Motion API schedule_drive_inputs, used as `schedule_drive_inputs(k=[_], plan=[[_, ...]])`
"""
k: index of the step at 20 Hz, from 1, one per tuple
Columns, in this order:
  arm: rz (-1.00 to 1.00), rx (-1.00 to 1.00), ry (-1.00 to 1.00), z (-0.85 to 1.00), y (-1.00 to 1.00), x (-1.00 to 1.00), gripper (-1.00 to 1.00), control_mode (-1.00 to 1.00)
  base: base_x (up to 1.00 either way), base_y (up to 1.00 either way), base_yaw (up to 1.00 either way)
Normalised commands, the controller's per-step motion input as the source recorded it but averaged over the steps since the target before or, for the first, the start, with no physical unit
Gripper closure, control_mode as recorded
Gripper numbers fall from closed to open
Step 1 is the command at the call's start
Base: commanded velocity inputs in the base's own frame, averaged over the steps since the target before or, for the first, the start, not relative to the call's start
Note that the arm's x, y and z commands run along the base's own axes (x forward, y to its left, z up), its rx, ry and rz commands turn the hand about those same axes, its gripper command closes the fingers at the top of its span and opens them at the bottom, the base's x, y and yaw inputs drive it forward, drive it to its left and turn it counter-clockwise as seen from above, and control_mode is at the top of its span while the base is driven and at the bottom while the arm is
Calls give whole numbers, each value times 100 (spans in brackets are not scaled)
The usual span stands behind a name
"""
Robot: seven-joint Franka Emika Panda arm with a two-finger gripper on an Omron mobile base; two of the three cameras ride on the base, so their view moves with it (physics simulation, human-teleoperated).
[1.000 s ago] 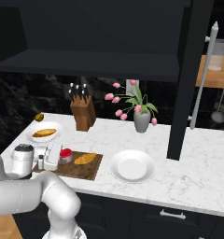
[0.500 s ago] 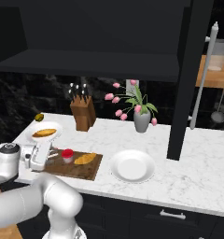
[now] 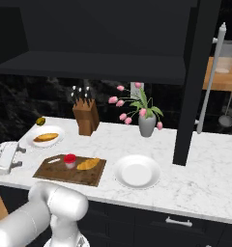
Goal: From the different types of pastries on the counter, select a croissant and place it on the cutting board. Then retrieve a jar of jam from the cabinet and place it alongside the croissant on the cutting board.
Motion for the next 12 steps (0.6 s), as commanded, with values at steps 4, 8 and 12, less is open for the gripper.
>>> schedule_drive_inputs(k=[4,8,12], plan=[[17,-1,-1,57,97,-85,-100,-100,0,0,0],[19,0,0,40,96,-82,-100,-100,0,0,0],[20,-1,4,16,97,-57,-100,-100,0,0,0]])
